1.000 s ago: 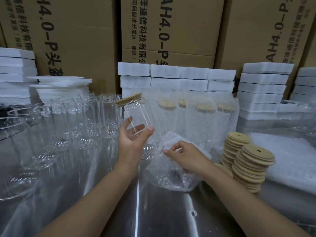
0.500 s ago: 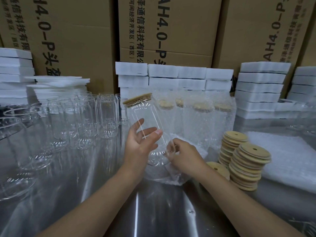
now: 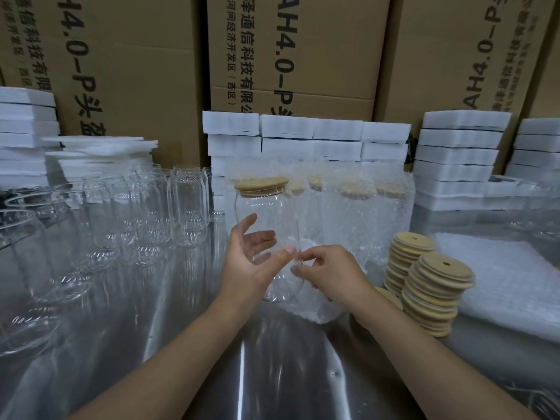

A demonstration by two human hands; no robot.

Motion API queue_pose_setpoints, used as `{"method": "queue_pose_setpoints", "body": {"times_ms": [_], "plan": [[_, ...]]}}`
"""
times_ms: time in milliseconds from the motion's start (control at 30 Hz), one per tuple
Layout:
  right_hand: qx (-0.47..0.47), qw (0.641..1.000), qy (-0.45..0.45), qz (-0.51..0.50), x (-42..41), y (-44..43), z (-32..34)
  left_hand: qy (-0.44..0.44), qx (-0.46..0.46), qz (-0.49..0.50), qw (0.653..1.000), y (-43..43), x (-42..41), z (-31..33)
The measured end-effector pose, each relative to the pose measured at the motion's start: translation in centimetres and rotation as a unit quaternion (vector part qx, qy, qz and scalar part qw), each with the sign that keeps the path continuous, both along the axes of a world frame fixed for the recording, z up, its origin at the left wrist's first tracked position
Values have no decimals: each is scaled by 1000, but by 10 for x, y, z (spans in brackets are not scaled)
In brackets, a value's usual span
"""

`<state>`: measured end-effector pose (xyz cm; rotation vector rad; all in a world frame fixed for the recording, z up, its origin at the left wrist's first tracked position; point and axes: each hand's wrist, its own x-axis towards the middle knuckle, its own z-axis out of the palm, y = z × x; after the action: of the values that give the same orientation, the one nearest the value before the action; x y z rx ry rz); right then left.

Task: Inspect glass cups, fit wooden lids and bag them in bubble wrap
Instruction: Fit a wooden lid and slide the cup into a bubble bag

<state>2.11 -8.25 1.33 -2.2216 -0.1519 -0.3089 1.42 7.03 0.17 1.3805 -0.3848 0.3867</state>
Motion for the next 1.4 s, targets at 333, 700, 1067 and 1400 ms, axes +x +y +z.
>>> {"method": "queue_pose_setpoints", "body": {"times_ms": [333,700,1067,1400], "plan": [[114,993,11,-18,-8,6,10,-20,67,27,997,3,7,-9],[73,996,-39,17,-15,18,3,-54,248,82,964,-1,1,-8],[210,966,-125,-81,-11,9,10,66,110,71,989,0,9,-5],[185,964,-160,-109,-11,8,10,173,39,35,984,-2,12,-2]]}}
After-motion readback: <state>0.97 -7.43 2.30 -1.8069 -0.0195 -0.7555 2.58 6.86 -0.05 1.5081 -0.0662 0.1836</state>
